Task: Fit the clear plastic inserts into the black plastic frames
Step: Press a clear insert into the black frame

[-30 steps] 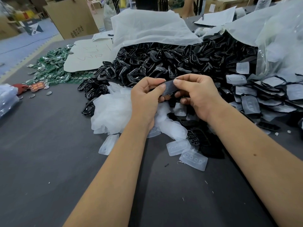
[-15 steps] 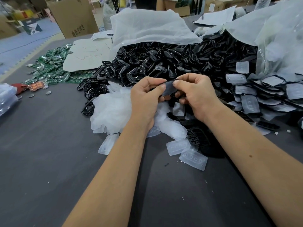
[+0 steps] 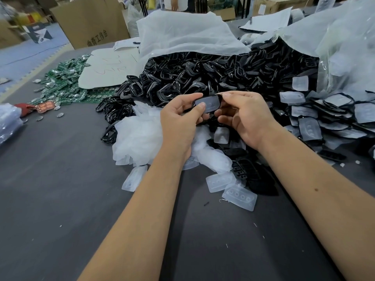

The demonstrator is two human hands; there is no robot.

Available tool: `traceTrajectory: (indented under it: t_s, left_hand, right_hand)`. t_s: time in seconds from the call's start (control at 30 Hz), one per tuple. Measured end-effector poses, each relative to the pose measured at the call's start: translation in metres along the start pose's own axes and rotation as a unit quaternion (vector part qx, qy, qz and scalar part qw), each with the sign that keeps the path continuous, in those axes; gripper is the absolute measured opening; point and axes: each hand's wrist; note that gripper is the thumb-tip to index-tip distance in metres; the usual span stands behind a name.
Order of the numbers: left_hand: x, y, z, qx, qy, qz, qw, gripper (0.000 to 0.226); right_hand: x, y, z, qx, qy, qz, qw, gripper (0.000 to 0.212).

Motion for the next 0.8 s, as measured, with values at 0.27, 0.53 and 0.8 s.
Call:
traceTrajectory:
  t_s: [0.27,0.53,0.8]
  left_hand:
    - [0.0005,-0.0004,0.0016,-0.002,-0.003,0.002,1.000,0.022]
    - [0.0012,-0.0015,-0.0007,-0.015,0.003,0.008,1.000,0.018]
    - [0.0015,-0.0007,-0.0027,-0.025,-0.001,-0.004,1.000,0.020]
  right_hand:
    - [-0.0072,0.0000,-0.0001,-0.029,0.113,0.057,0.992,0.012]
    - [-0.0069,0.0002,-0.0019,-0.054,0.175,0.083,0.980,0.012]
    - [-0.0061,0.0025,-0.0018,-0.056,0.232,0.131,0.962,0.014]
Point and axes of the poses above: each hand's wrist, its own y-axis away from the middle knuckle, its own z-axis out of the back of the hand, x = y × z, and after that the axes turned 10 degrees about y, right-handed
